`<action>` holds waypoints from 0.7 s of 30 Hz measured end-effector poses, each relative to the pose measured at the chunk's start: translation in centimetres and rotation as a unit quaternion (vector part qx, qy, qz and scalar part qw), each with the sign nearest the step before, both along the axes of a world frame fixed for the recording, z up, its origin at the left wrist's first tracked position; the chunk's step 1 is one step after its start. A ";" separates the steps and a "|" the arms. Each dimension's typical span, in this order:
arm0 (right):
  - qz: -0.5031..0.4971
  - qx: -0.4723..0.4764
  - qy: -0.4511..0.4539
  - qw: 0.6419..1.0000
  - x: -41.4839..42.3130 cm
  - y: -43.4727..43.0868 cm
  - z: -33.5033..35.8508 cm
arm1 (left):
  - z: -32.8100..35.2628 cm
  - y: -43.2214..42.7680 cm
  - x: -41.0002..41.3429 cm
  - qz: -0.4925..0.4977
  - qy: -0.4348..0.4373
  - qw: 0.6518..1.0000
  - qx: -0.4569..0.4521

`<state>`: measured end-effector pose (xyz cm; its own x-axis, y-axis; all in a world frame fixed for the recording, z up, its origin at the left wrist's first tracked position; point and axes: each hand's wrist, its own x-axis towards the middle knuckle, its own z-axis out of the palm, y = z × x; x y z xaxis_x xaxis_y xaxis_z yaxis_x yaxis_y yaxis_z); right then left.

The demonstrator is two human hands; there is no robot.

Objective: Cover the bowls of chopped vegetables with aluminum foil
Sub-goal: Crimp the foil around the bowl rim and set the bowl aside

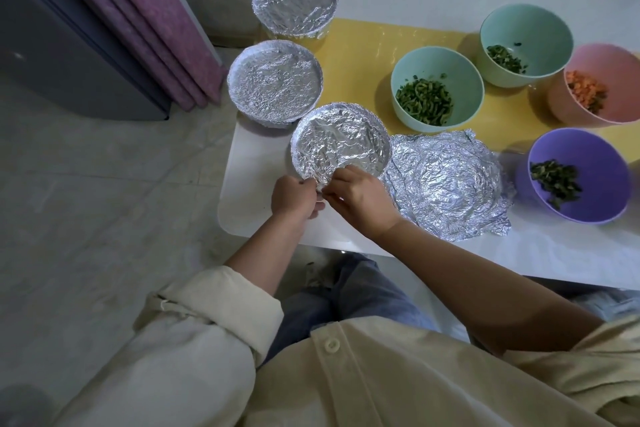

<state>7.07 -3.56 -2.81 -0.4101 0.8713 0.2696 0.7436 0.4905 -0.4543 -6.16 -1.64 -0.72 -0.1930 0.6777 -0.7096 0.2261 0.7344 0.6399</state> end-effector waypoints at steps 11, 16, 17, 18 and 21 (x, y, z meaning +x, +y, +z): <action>-0.010 -0.009 0.016 1.000 -0.1 0.0 -0.1 | 0.0 0.8 -0.1 -0.060 0.021 0.998 -0.003; 0.048 -0.052 0.036 0.997 0.6 0.2 0.1 | 0.0 2.1 -0.6 -0.100 0.060 0.993 -0.010; 0.063 -0.059 0.032 0.996 1.1 0.1 0.2 | 0.0 2.4 -0.8 -0.109 0.062 0.992 -0.011; 0.072 -0.061 0.027 0.995 1.6 0.0 0.3 | 0.1 2.6 -0.9 -0.117 0.060 0.991 -0.012; 0.061 -0.034 0.014 0.997 2.9 -0.5 0.3 | 0.2 2.9 -1.2 -0.130 0.058 0.990 -0.015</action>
